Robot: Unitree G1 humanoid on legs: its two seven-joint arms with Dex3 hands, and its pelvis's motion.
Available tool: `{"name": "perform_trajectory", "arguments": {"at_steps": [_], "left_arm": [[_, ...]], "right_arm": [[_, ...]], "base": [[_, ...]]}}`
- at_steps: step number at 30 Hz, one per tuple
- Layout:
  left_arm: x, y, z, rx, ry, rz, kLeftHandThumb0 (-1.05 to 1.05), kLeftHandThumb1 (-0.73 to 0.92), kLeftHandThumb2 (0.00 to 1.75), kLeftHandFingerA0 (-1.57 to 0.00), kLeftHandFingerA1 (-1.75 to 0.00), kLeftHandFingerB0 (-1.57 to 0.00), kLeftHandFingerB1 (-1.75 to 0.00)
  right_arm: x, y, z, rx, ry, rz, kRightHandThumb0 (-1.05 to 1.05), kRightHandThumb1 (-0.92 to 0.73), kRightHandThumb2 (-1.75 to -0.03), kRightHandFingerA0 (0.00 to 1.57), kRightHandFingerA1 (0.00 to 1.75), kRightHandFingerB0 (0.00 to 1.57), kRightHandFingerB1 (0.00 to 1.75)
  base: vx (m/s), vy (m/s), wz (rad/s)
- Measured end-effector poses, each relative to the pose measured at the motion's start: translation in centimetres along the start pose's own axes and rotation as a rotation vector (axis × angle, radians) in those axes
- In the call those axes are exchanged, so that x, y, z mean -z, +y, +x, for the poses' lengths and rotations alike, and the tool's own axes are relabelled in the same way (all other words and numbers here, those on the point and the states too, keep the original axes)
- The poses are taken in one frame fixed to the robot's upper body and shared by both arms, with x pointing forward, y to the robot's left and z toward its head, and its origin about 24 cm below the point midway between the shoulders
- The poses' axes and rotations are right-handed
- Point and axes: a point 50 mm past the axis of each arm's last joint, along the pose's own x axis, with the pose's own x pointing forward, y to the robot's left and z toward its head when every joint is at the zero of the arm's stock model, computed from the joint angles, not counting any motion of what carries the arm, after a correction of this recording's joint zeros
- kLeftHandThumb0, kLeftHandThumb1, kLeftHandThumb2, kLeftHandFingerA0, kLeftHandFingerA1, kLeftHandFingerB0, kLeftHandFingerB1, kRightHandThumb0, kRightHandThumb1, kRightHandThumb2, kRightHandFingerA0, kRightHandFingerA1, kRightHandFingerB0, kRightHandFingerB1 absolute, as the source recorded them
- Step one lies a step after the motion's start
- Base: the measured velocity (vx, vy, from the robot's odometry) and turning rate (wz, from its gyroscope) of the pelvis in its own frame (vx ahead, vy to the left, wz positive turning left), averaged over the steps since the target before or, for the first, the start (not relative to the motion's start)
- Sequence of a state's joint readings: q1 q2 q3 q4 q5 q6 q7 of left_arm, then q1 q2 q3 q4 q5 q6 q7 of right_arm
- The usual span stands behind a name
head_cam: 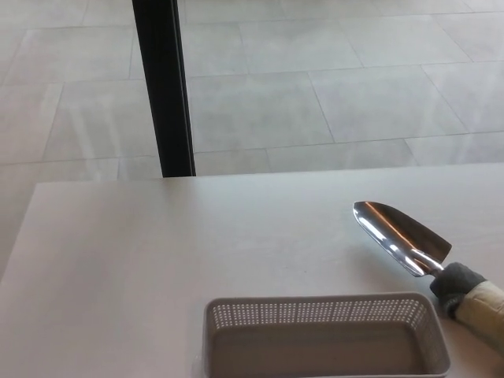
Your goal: A garden tool is kept on the righthand side and a container is kept on the lefthand side on a desk infront of the robot. the robot uses its right hand to pick up the garden tool and makes a scooping motion inside the container
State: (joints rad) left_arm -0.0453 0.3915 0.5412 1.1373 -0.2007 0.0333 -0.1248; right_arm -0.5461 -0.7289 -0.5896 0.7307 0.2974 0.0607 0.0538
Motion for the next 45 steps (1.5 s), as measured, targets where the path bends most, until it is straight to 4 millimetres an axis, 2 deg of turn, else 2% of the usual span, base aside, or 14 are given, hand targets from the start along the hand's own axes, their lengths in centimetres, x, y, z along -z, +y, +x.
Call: {"name": "perform_trajectory", "arguments": {"at_steps": [5,8,14,17,20,32,34,35,37,38,39,43,44,45], "left_arm": [[-0.3,-0.4,0.1,0.011,-0.009,-0.004,-0.48,0.67,0.59,-0.62,-0.68,-0.4,-0.55],[-0.2,-0.5,0.1,0.013,-0.008,-0.005,-0.47,0.69,0.6,-0.72,-0.72,-0.47,-0.58],[0.2,-0.4,0.0,0.011,0.004,-0.001,-0.46,0.68,0.6,-0.72,-0.71,-0.49,-0.59],[0.4,-0.4,0.0,0.009,0.011,-0.003,-0.45,0.66,0.6,-0.73,-0.74,-0.48,-0.6],[0.5,-0.4,0.0,0.01,0.014,-0.001,-0.45,0.69,0.6,-0.73,-0.7,-0.47,-0.56],[1.0,-0.2,-0.1,-0.001,0.027,0.0,-0.46,0.7,0.6,-0.69,-0.71,-0.49,-0.61],[1.2,-0.1,-0.1,-0.005,0.031,0.0,-0.46,0.69,0.6,-0.69,-0.73,-0.47,-0.59],[1.2,0.0,-0.1,-0.007,0.033,-0.002,-0.47,0.69,0.59,-0.68,-0.75,-0.36,-0.51],[1.4,0.2,-0.2,-0.011,0.036,-0.009,-0.49,0.69,0.59,-0.69,-0.75,-0.36,-0.5],[1.5,0.3,-0.2,-0.013,0.038,-0.011,-0.57,0.51,0.9,-0.65,-0.78,-0.35,-0.6],[1.6,0.3,-0.3,-0.014,0.04,-0.011,-0.57,0.51,0.9,-0.65,-0.78,-0.35,-0.6],[2.1,0.6,-0.4,-0.021,0.054,-0.014,-0.51,0.53,0.88,-0.6,-0.74,-0.32,-0.58],[2.1,0.6,-0.4,-0.021,0.057,-0.016,-0.47,0.7,0.6,-0.64,-0.7,-0.36,-0.51],[2.2,0.6,-0.4,-0.022,0.059,-0.016,-0.51,0.51,0.88,-0.64,-0.75,-0.38,-0.6]], "right_arm": [[-0.6,3.6,-0.5,-0.163,-0.039,-0.168,-1.05,-0.74,-1.14,0.0,0.07,0.03,0.02],[-0.3,5.5,-1.0,-0.253,-0.039,-0.259,-1.01,-0.72,-1.1,0.0,0.13,0.12,0.09],[2.4,9.7,-2.9,-0.48,0.01,-0.486,-1.03,-0.75,-1.12,0.0,0.09,0.11,0.07],[4.1,11.1,-4.1,-0.587,0.046,-0.595,-1.0,-0.73,-1.11,0.01,0.12,0.13,0.11],[5.9,12.3,-5.3,-0.685,0.079,-0.695,-1.04,-0.74,-1.12,0.0,0.06,0.09,0.05],[9.9,15.0,-9.3,-0.959,0.124,-0.992,-1.01,-0.71,-1.12,0.0,0.11,0.14,0.13],[10.6,15.1,-9.8,-0.986,0.137,-1.045,-1.02,-0.71,-1.12,0.0,0.11,0.13,0.12],[10.9,15.2,-10.0,-0.996,0.144,-1.071,-1.05,-0.73,-1.12,0.0,0.1,0.12,0.09],[11.4,15.2,-10.3,-1.012,0.158,-1.112,-1.03,-0.73,-1.12,0.0,0.12,0.13,0.1],[11.6,15.2,-10.4,-1.019,0.163,-1.13,-1.02,-0.72,-1.13,0.0,0.13,0.13,0.11],[11.8,15.2,-10.5,-1.025,0.168,-1.15,-1.02,-0.72,-1.13,0.0,0.13,0.13,0.11],[11.8,15.8,-11.0,-1.044,0.155,-1.232,-1.01,-0.71,-1.12,0.0,0.14,0.07,0.11],[11.7,16.0,-11.1,-1.046,0.15,-1.253,-0.99,-0.69,-1.11,0.0,0.17,0.1,0.1],[11.7,16.1,-11.1,-1.046,0.149,-1.272,-0.93,-0.63,-1.06,0.0,0.23,0.08,0.13]], "base": [[0.0,0.0,0.0],[0.0,0.0,0.0],[0.0,0.0,0.0],[0.0,0.0,0.0],[0.0,0.0,0.0],[0.0,0.0,0.0],[0.0,0.0,0.0],[0.0,0.0,0.0],[0.0,0.0,0.0],[0.0,0.0,0.0],[0.0,0.0,0.0],[0.0,0.0,0.0],[0.0,0.0,0.0],[0.0,0.0,0.0]]}}
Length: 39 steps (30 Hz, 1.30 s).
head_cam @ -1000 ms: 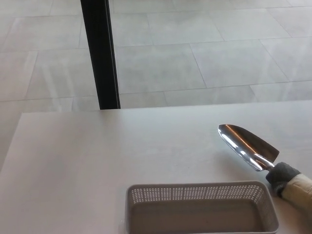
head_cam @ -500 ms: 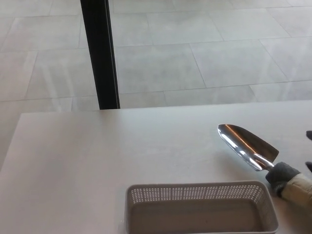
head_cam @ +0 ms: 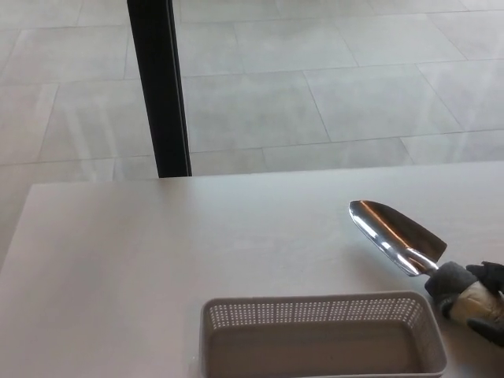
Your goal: A garden tool is kept on the righthand side and a container is kept on the lefthand side on a desk infront of the robot. the robot uses its right hand to pick up the garden tool and makes a scooping motion inside the container
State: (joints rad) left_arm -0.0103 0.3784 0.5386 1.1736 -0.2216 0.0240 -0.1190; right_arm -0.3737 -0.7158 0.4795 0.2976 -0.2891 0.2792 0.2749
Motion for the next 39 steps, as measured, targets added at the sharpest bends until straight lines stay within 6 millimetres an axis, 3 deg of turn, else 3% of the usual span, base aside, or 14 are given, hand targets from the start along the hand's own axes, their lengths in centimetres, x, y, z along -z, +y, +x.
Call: {"name": "perform_trajectory", "arguments": {"at_steps": [1,6,7,9,10,14,15,17,18,21,22,24,35,39], "left_arm": [[0.0,0.0,0.0,-0.001,0.003,-0.001,-0.48,0.68,0.59,-0.71,-0.76,-0.38,-0.51],[0.0,-0.1,0.0,0.001,0.004,0.002,-0.48,0.69,0.6,-0.68,-0.71,-0.31,-0.45],[0.0,-0.1,0.0,0.001,0.004,0.003,-0.48,0.69,0.59,-0.71,-0.74,-0.39,-0.51],[0.0,-0.2,0.0,0.003,0.005,0.006,-0.48,0.69,0.59,-0.71,-0.74,-0.39,-0.51],[0.0,-0.2,0.1,0.005,0.004,0.009,-0.47,0.7,0.6,-0.7,-0.74,-0.39,-0.53],[-0.1,-0.4,0.1,0.01,0.004,0.021,-0.48,0.71,0.6,-0.7,-0.73,-0.42,-0.54],[0.0,-0.4,0.1,0.011,0.005,0.024,-0.47,0.71,0.6,-0.69,-0.7,-0.42,-0.53],[0.0,-0.5,0.1,0.014,0.007,0.03,-0.47,0.71,0.6,-0.69,-0.7,-0.42,-0.53],[0.0,-0.5,0.1,0.015,0.008,0.033,-0.47,0.69,0.6,-0.68,-0.68,-0.44,-0.52],[0.0,-0.7,0.1,0.019,0.008,0.04,-0.49,0.7,0.6,-0.71,-0.73,-0.44,-0.55],[-0.1,-0.7,0.1,0.02,0.008,0.043,-0.48,0.69,0.6,-0.7,-0.74,-0.43,-0.56],[0.0,-0.7,0.1,0.021,0.01,0.046,-0.51,0.7,0.6,-0.69,-0.72,-0.43,-0.56],[0.2,-0.7,0.1,0.03,0.001,0.07,-0.47,0.71,0.61,-0.65,-0.68,-0.4,-0.51],[0.3,-0.7,0.1,0.031,0.0,0.074,-0.52,0.68,0.6,-0.67,-0.71,-0.4,-0.53]], "right_arm": [[-0.1,0.0,0.1,-0.001,0.012,-0.019,-0.97,-0.63,-1.05,0.0,0.21,0.03,0.09],[-0.1,-0.1,0.4,-0.001,0.082,-0.075,-0.91,-0.56,-0.92,0.0,0.25,0.06,0.14],[-0.1,-0.1,0.5,0.001,0.093,-0.084,-0.74,-0.6,-0.59,0.0,0.41,0.11,0.25],[-0.3,0.1,0.7,0.009,0.111,-0.098,-0.74,-0.6,-0.59,0.0,0.41,0.11,0.25],[-0.4,0.3,0.8,0.021,0.128,-0.112,-0.75,-0.48,-0.84,0.02,0.51,0.11,0.32],[-0.9,0.9,1.3,0.066,0.165,-0.177,-0.64,-0.5,-0.82,0.35,0.66,0.05,0.37],[-1.0,1.1,1.4,0.078,0.173,-0.2,-0.58,-0.61,-0.59,0.49,0.71,0.12,0.3],[-1.2,1.3,1.6,0.106,0.191,-0.25,-0.58,-0.61,-0.59,0.49,0.71,0.12,0.3],[-1.2,1.4,1.7,0.118,0.2,-0.27,-0.37,-0.61,-0.6,0.82,1.37,0.16,0.33],[-1.3,1.8,2.0,0.172,0.22,-0.354,-0.29,-0.61,-0.62,0.85,1.5,0.31,0.38],[-1.3,1.9,2.1,0.186,0.226,-0.376,-0.3,-0.61,-0.61,0.85,1.58,0.57,0.53],[-1.4,2.3,2.3,0.219,0.232,-0.426,-0.33,-0.63,-0.63,0.85,1.62,0.75,0.62],[-0.4,3.4,2.3,0.405,0.208,-0.542,-0.31,-0.79,-0.7,0.92,1.71,0.83,0.94],[0.5,2.8,1.7,0.459,0.188,-0.493,-0.31,-0.75,-0.72,0.9,1.64,0.79,0.83]], "base": [[0.0,0.0,0.0],[0.0,0.0,0.0],[0.0,0.0,0.0],[0.0,0.0,0.0],[0.0,0.0,0.0],[0.0,0.0,0.0],[0.0,0.0,0.0],[0.0,0.0,0.0],[0.0,0.0,0.0],[0.0,0.0,0.0],[0.0,0.0,0.0],[0.0,0.0,0.0],[0.0,0.0,0.0],[0.0,0.0,0.0]]}}
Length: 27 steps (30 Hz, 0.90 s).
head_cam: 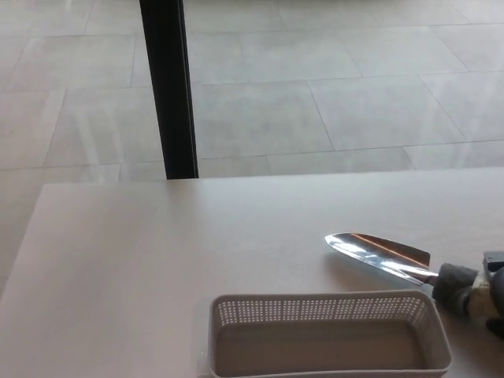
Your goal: A garden tool is kept on the righthand side and a container is kept on the lefthand side on a desk infront of the robot. the robot uses its right hand to pick up the garden tool and makes a scooping motion inside the container
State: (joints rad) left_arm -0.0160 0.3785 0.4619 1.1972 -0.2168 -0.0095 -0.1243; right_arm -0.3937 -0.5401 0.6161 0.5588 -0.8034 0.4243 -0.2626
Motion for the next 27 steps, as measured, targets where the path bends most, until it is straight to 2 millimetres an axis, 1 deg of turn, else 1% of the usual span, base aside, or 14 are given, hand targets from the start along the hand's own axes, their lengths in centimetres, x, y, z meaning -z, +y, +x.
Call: {"name": "perform_trajectory", "arguments": {"at_steps": [1,2,4,5,6,7,8,9,10,12,16,22,26,27], "left_arm": [[0.0,0.0,0.0,0.001,-0.001,0.0,-0.51,0.68,0.6,-0.68,-0.74,-0.41,-0.55],[0.0,0.0,0.0,0.001,-0.003,0.001,-0.47,0.71,0.61,-0.63,-0.71,-0.4,-0.54],[-0.1,0.0,0.0,0.002,-0.006,0.002,-0.47,0.72,0.61,-0.64,-0.7,-0.4,-0.53],[-0.1,0.0,0.0,0.003,-0.007,0.003,-0.48,0.71,0.61,-0.64,-0.71,-0.4,-0.54],[-0.1,-0.1,0.0,0.004,-0.008,0.004,-0.48,0.71,0.6,-0.66,-0.71,-0.42,-0.54],[-0.1,-0.1,0.0,0.005,-0.009,0.004,-0.48,0.72,0.6,-0.66,-0.7,-0.42,-0.54],[-0.2,-0.1,0.0,0.005,-0.01,0.004,-0.47,0.71,0.6,-0.67,-0.7,-0.42,-0.54],[-0.2,-0.1,0.0,0.006,-0.011,0.004,-0.49,0.71,0.6,-0.65,-0.7,-0.41,-0.53],[-0.2,-0.1,0.0,0.006,-0.012,0.004,-0.49,0.71,0.6,-0.65,-0.7,-0.41,-0.53],[-0.2,-0.1,0.0,0.008,-0.013,0.004,-0.48,0.7,0.6,-0.67,-0.71,-0.42,-0.53],[-0.2,-0.1,0.0,0.009,-0.013,0.004,-0.45,0.71,0.61,-0.66,-0.71,-0.41,-0.53],[-0.3,-0.1,0.0,0.011,-0.015,0.004,-0.47,0.7,0.61,-0.66,-0.69,-0.4,-0.52],[-0.4,-0.2,0.1,0.011,-0.015,0.003,-0.47,0.71,0.61,-0.64,-0.68,-0.39,-0.51],[-0.4,-0.2,0.1,0.011,-0.015,0.003,-0.52,0.53,0.89,-0.62,-0.72,-0.37,-0.59]], "right_arm": [[0.3,-0.1,0.0,0.008,0.001,0.017,-0.29,-0.73,-0.74,0.91,1.63,0.8,0.79],[0.6,-0.2,-0.1,0.013,0.002,0.034,-0.26,-0.68,-0.74,0.86,1.75,0.65,1.45],[1.4,-0.4,-0.2,0.025,0.01,0.079,-0.25,-0.62,-0.82,0.88,1.75,0.67,1.53],[1.6,-0.5,-0.3,0.028,0.012,0.102,-0.18,-0.65,-0.91,1.12,1.75,0.73,1.45],[2.0,-0.6,-0.4,0.032,0.013,0.137,-0.23,-0.66,-0.84,0.87,1.75,0.71,1.49],[2.1,-0.7,-0.5,0.036,0.012,0.161,-0.22,-0.61,-0.88,1.11,1.63,0.81,1.26],[2.4,-1.0,-0.5,0.044,0.01,0.188,-0.25,-0.66,-0.81,0.89,1.75,0.8,1.06],[2.6,-1.3,-0.5,0.053,0.009,0.208,-0.25,-0.64,-0.8,0.88,1.74,0.86,0.9],[2.7,-1.5,-0.5,0.059,0.009,0.221,-0.25,-0.64,-0.8,0.88,1.74,0.86,0.9],[3.5,-2.9,-0.4,0.103,0.003,0.291,-0.21,-0.61,-0.84,0.84,1.73,0.71,1.41],[4.5,-5.2,-0.3,0.184,-0.013,0.394,-0.2,-0.56,-0.92,0.87,1.75,0.73,1.52],[5.8,-8.0,-0.4,0.291,-0.06,0.478,-0.2,-0.49,-1.01,0.92,1.75,0.77,1.48],[6.8,-9.1,-1.0,0.338,-0.093,0.478,-0.16,-0.47,-1.02,0.91,1.74,0.81,1.29],[7.0,-9.3,-1.1,0.345,-0.102,0.475,-0.18,-0.52,-1.03,0.93,1.75,0.81,1.22]], "base": [[0.0,0.0,0.0],[0.0,0.0,0.0],[0.0,0.0,0.0],[0.0,0.0,0.0],[0.0,0.0,0.0],[0.0,0.0,0.0],[0.0,0.0,0.0],[0.0,0.0,0.0],[0.0,0.0,0.0],[0.0,0.0,0.0],[0.0,0.0,0.0],[0.0,0.0,0.0],[0.0,0.0,0.0],[0.0,0.0,0.0]]}}
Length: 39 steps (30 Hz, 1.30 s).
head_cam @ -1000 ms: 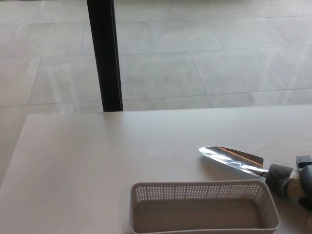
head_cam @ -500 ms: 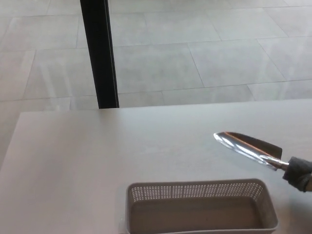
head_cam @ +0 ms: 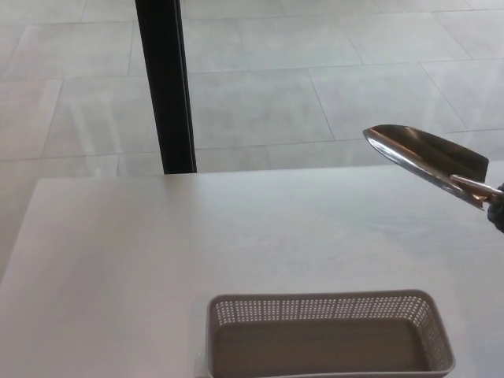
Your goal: A garden tool is kept on the righthand side and a container is kept on the lefthand side on a desk infront of the robot. the robot uses its right hand to pick up the garden tool and makes a scooping motion inside the container
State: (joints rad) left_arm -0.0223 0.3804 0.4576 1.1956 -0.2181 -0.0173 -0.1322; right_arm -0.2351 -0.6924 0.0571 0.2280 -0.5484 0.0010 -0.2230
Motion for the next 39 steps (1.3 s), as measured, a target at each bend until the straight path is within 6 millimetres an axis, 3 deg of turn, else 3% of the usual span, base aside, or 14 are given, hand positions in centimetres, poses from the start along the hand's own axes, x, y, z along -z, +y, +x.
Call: {"name": "perform_trajectory", "arguments": {"at_steps": [1,2,9,14,18,21,22,25,28,30,32,33,38,39], "left_arm": [[0.0,0.0,0.0,0.0,0.0,0.0,-0.49,0.71,0.6,-0.65,-0.68,-0.39,-0.51],[0.0,0.0,0.0,0.001,-0.001,0.0,-0.49,0.7,0.6,-0.66,-0.68,-0.43,-0.53],[-0.2,-0.1,0.0,0.003,-0.004,0.0,-0.47,0.71,0.61,-0.67,-0.71,-0.41,-0.54],[-0.2,-0.1,0.1,0.003,-0.006,0.0,-0.47,0.7,0.6,-0.61,-0.66,-0.41,-0.52],[-0.3,-0.1,0.1,0.002,-0.007,0.001,-0.49,0.69,0.6,-0.65,-0.71,-0.42,-0.54],[-0.3,0.0,0.1,0.001,-0.009,0.001,-0.48,0.7,0.61,-0.62,-0.69,-0.35,-0.52],[-0.4,0.0,0.1,0.0,-0.009,0.002,-0.48,0.7,0.61,-0.63,-0.69,-0.38,-0.52],[-0.4,0.1,0.1,-0.001,-0.011,0.003,-0.47,0.69,0.6,-0.67,-0.69,-0.39,-0.51],[-0.6,0.2,0.1,-0.004,-0.015,0.004,-0.47,0.69,0.6,-0.65,-0.67,-0.39,-0.51],[-0.7,0.3,0.0,-0.006,-0.016,0.005,-0.48,0.7,0.6,-0.66,-0.68,-0.4,-0.52],[-0.7,0.3,0.0,-0.006,-0.016,0.006,-0.48,0.7,0.6,-0.66,-0.68,-0.4,-0.52],[-0.7,0.3,0.0,-0.006,-0.016,0.006,-0.46,0.7,0.6,-0.63,-0.66,-0.38,-0.5],[-0.8,0.3,0.1,-0.003,-0.018,0.005,-0.46,0.7,0.6,-0.64,-0.67,-0.38,-0.51],[-0.8,0.4,0.1,-0.002,-0.017,0.005,-0.47,0.7,0.6,-0.62,-0.67,-0.37,-0.5]], "right_arm": [[0.1,-0.1,0.0,0.001,-0.007,-0.004,-0.23,-0.5,-1.08,1.2,1.36,0.84,1.11],[0.2,-0.4,-0.1,0.001,-0.022,-0.013,-0.18,-0.53,-0.86,0.9,1.75,0.75,1.34],[1.1,-1.2,-0.8,-0.025,-0.091,-0.089,-0.2,-0.53,-0.81,0.91,1.7,0.76,1.36],[1.9,-2.3,-0.9,-0.026,-0.142,-0.174,-0.26,-0.59,-0.7,0.9,1.69,0.8,1.23],[2.0,-3.5,-0.9,-0.031,-0.212,-0.262,-0.36,-0.63,-0.65,0.9,1.6,0.95,0.78],[1.8,-3.8,-1.0,-0.042,-0.265,-0.309,-0.33,-0.62,-0.62,0.88,1.67,0.9,0.9],[1.7,-3.8,-1.0,-0.049,-0.289,-0.326,-0.27,-0.59,-0.71,0.91,1.7,0.79,1.22],[1.4,-3.7,-1.2,-0.065,-0.348,-0.366,-0.29,-0.6,-0.66,0.93,1.62,0.9,0.96],[0.7,-3.5,-1.4,-0.082,-0.427,-0.408,-0.29,-0.6,-0.68,0.94,1.63,0.88,1.06],[0.2,-3.3,-1.5,-0.087,-0.479,-0.429,-0.29,-0.53,-0.65,0.92,1.61,0.92,0.87],[-0.4,-3.2,-1.6,-0.086,-0.526,-0.446,-0.29,-0.53,-0.65,0.92,1.61,0.92,0.87],[-0.7,-3.2,-1.7,-0.085,-0.553,-0.457,-0.34,-0.57,-0.57,0.94,1.57,0.98,0.63],[-1.8,-3.0,-1.9,-0.093,-0.632,-0.507,-0.35,-0.61,-0.58,0.97,1.62,0.97,0.63],[-2.0,-2.9,-1.9,-0.098,-0.644,-0.518,-0.44,-0.57,-0.71,1.0,1.58,0.96,0.67]], "base": [[0.0,0.0,0.0],[0.0,0.0,0.0],[0.0,0.0,0.0],[0.0,0.0,0.0],[0.0,0.0,0.0],[0.0,0.0,0.0],[0.0,0.0,0.0],[0.0,0.0,0.0],[0.0,0.0,0.0],[0.0,0.0,0.0],[0.0,0.0,0.0],[0.0,0.0,0.0],[0.0,0.0,0.0],[0.0,0.0,0.0]]}}
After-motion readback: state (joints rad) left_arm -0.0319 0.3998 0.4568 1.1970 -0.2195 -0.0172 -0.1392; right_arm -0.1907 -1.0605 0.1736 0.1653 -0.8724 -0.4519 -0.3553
